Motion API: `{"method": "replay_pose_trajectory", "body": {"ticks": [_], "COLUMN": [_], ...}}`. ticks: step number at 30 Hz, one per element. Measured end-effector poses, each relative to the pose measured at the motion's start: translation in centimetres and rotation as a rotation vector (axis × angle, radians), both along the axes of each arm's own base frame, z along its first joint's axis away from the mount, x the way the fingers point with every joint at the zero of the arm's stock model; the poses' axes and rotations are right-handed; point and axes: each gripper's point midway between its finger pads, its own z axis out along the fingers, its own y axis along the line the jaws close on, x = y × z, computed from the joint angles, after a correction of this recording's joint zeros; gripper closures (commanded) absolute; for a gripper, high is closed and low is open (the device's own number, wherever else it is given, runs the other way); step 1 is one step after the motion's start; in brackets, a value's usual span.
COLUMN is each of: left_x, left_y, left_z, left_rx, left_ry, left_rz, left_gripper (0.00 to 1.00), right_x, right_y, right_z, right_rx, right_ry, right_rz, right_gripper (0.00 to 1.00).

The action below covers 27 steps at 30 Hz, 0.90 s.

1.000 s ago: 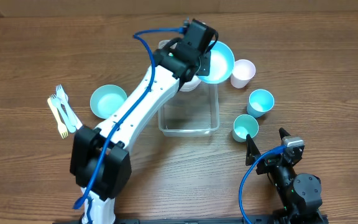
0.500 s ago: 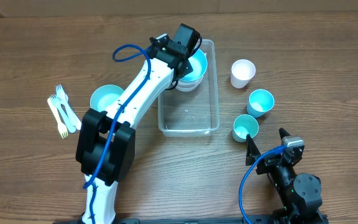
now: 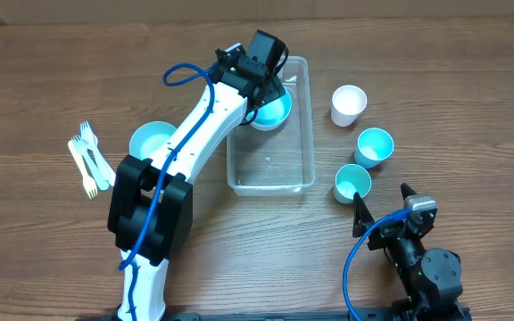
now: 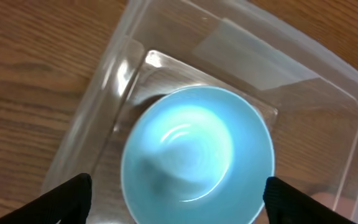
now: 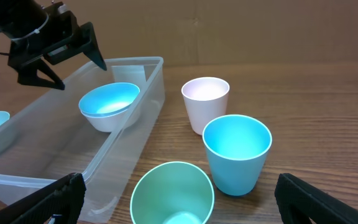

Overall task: Pack container
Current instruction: 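Lower the light-blue bowl into the white bowl and release, then grasp the near light-blue bowl rim with the left gripper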

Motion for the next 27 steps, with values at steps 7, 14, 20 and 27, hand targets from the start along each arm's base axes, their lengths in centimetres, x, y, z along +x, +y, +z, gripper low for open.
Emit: {"method": "replay_pose_trajectory", "body": {"ticks": [7,14,20,27], "left_x": [0.0,-3.1,-6.0,-10.6], "left_y": [-0.5,13.7,20.0,23.7], "left_z": [6.2,12.3,12.0,5.8], "left_rx": [0.098,0.23,0.259,0.331], "left_ry": [-0.064,0.035,0.078,-0.071], "left_rz": [-0.263,-0.226,-0.253,-0.356], "left_gripper": [0.22,0.27,0.21,0.17], "right_x": [0.0,0.0,0.0,0.0], "right_y": [0.0,0.0,0.0,0.0], "right_z": [0.0,0.0,0.0,0.0], "right_rx": [0.0,0.0,0.001,0.0], "right_ry": [0.0,0.0,-0.001,0.0], "right_rz": [0.0,0.0,0.0,0.0], "right_gripper": [0.0,0.0,0.0,0.0]}}
